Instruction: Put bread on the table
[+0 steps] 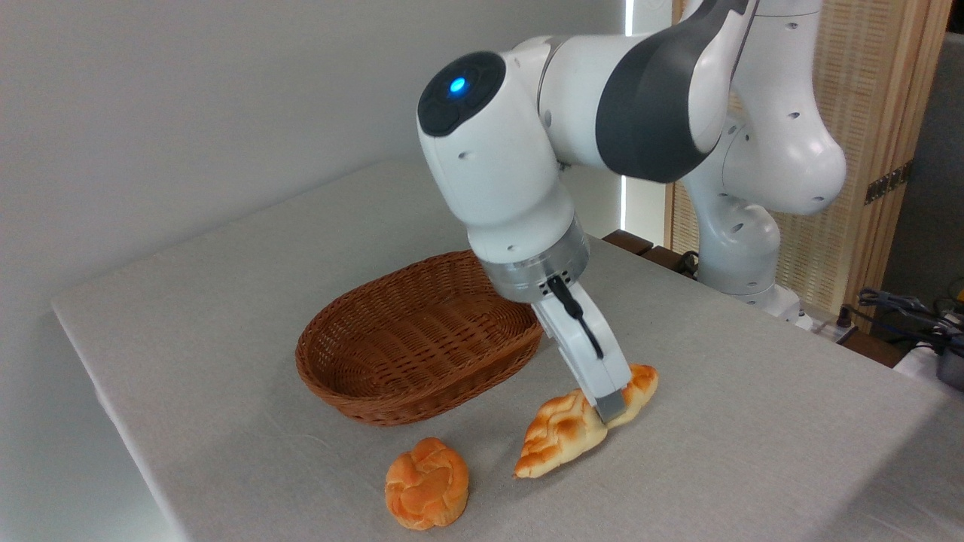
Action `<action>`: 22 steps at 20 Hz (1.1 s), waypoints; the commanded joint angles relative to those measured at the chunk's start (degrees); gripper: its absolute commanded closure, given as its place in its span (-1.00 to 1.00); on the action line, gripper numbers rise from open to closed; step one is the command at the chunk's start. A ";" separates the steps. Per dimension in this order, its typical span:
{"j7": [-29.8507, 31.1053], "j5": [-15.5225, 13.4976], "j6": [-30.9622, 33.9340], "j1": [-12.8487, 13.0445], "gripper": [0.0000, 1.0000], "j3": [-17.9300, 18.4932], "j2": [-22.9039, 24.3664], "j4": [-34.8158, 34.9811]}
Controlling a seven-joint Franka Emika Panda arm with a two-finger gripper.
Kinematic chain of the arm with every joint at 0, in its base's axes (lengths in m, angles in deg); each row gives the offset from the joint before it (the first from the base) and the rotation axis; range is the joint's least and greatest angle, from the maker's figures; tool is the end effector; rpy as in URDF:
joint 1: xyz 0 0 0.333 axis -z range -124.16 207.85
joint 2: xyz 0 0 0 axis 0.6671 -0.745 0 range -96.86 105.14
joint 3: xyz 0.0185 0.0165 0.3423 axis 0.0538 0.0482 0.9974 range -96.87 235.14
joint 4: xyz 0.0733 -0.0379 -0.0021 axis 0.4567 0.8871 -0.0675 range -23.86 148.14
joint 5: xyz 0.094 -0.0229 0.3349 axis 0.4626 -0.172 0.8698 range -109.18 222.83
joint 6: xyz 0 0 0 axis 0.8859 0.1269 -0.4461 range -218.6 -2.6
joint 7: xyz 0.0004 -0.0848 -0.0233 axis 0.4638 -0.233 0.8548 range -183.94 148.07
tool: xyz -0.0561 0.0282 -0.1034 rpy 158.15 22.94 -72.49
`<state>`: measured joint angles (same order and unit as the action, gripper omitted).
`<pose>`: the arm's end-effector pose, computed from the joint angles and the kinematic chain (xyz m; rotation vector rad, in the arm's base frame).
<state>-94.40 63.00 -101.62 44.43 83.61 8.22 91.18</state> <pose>0.4368 0.1060 0.4710 2.4820 -1.6287 -0.4090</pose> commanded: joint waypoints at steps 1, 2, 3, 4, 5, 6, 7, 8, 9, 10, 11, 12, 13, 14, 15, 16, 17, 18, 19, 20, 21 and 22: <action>-0.09 -0.90 -2.00 0.75 -1.00 0.73 -1.62 0.14; -0.17 -0.90 -2.53 0.75 -1.00 0.82 -1.97 0.14; -0.17 -0.90 -2.71 0.75 -1.00 0.82 -2.06 0.14; -0.35 -0.90 -2.62 0.75 -1.00 0.82 -2.06 0.05; -0.35 -0.90 -2.62 0.66 -1.00 0.90 -2.06 0.05; -0.44 -0.90 -2.18 0.66 -1.00 0.99 -1.89 -0.12; -0.52 -0.90 -1.66 0.66 -1.00 0.99 -1.54 -0.73; -0.61 -0.90 -1.48 0.58 -1.00 0.99 -1.36 -1.26; -0.61 -0.99 -0.61 0.49 -1.00 0.99 -1.01 -2.74; -0.70 -1.43 1.32 0.40 -1.00 0.99 -0.48 -4.85; -0.70 -2.04 2.12 0.31 -1.00 0.99 -0.39 -6.09; -0.61 -3.61 3.87 0.14 -1.00 0.91 -0.30 -9.14; -0.35 -5.72 5.10 -0.30 -1.00 0.47 0.05 -12.05; 0.26 -8.26 6.33 -1.52 -1.00 -0.23 0.05 -15.47; 2.09 -11.33 7.48 -2.67 -1.00 -1.89 0.05 -18.72; 6.20 -13.88 8.18 -3.46 -1.00 -3.13 0.05 -21.89; 11.72 -15.04 8.10 -3.47 -1.00 -4.09 0.05 -23.66; 14.65 -15.14 8.10 -3.47 -1.00 -4.97 0.05 -24.11; 19.20 -15.23 7.67 -3.56 -1.00 -6.98 0.05 -25.25; 21.08 -15.14 7.49 -3.56 -1.00 -8.05 0.05 -25.87; 23.53 -14.97 7.31 -3.64 -1.00 -9.97 -0.21 -26.75; 25.65 -14.70 7.22 -3.64 -1.00 -11.82 -0.56 -27.01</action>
<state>-76.67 49.00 -94.99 41.57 76.94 9.87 67.47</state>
